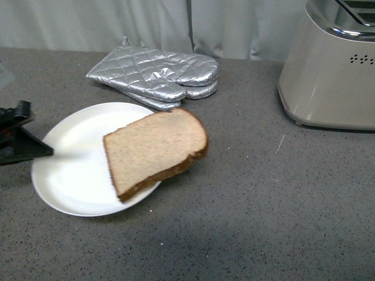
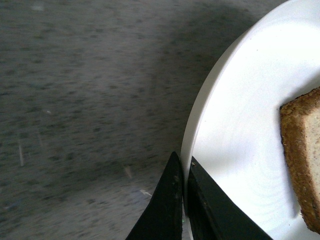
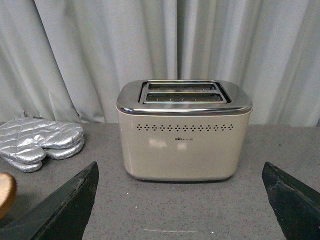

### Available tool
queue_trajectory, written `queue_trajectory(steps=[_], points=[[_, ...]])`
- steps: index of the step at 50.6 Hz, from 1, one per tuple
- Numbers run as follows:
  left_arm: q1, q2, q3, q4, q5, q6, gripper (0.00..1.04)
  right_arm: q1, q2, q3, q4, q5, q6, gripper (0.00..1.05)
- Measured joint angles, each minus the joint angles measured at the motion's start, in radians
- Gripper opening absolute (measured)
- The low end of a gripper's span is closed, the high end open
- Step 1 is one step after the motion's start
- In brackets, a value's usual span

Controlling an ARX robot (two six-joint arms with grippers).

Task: Put bread into toaster

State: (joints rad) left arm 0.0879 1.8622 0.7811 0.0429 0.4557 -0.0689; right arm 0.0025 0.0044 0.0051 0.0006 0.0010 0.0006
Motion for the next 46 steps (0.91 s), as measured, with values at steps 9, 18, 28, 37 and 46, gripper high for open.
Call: queue_trajectory(steps=[9,18,28,37,46], points=[[-0.204,0.054,0.029,0.101,-0.012,-0.154,0.04,0.000,0.000,0.000,0.000,0.000,0.000,0.95],[-0.360,0.155,0.128,0.140,-0.047,-0.259,0.04,0.000,0.000,0.000,0.000,0.000,0.000,0.95],[-0.468,0.242,0.233,0.161,-0.076,-0.343,0.04,0.000,0.000,0.000,0.000,0.000,0.000,0.95],[-0.544,0.285,0.297,0.166,-0.087,-0.407,0.04,0.000,0.000,0.000,0.000,0.000,0.000,0.95],[-0.604,0.303,0.323,0.173,-0.091,-0.446,0.04,0.000,0.000,0.000,0.000,0.000,0.000,0.95]])
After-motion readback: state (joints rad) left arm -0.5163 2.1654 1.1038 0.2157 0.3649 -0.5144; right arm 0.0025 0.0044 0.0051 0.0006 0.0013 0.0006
